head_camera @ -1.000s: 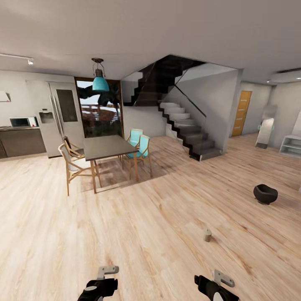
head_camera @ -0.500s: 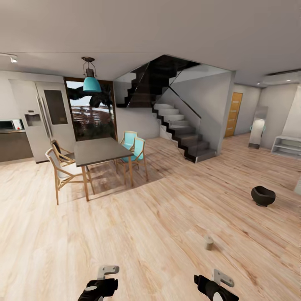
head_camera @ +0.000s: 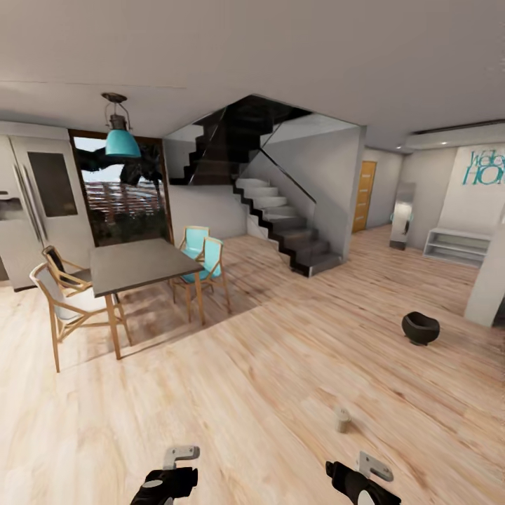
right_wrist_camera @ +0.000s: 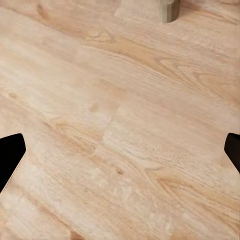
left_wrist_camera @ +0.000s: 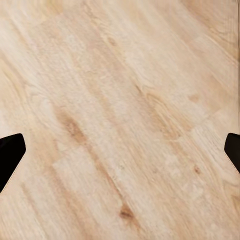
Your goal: Place each of the two pumpkins and all three candles from the living room inside a cabinet in the living room (use any cabinet), then make sure every cabinet is closed, and position the cauldron so it is next to a table in the living room.
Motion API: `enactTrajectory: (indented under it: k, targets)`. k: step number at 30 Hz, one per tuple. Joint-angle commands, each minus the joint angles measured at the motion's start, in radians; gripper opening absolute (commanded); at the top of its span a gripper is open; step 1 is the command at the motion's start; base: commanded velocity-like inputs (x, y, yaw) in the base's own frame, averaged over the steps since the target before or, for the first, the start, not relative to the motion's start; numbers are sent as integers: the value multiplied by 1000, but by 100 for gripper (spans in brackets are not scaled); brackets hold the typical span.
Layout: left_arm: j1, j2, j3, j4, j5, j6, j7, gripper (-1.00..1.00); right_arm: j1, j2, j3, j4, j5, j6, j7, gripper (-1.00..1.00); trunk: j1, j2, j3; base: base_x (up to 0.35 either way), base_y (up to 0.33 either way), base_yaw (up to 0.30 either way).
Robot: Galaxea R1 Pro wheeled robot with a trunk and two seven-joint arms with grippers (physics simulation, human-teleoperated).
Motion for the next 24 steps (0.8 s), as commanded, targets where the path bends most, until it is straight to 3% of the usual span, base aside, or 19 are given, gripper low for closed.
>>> enactTrajectory:
  k: [1, 24]
  targets:
    - [-1, 2, -7, -3, 9, 3, 10, 100, -1, -1, 4, -2, -8, 4, -8, 100, 1, -1, 0, 308, 127, -196]
    - [-1, 2, -8, -3, 7, 3, 13, 100, -1, 1, 4, -2, -8, 4, -11, 100, 1, -1, 10, 308, 127, -85]
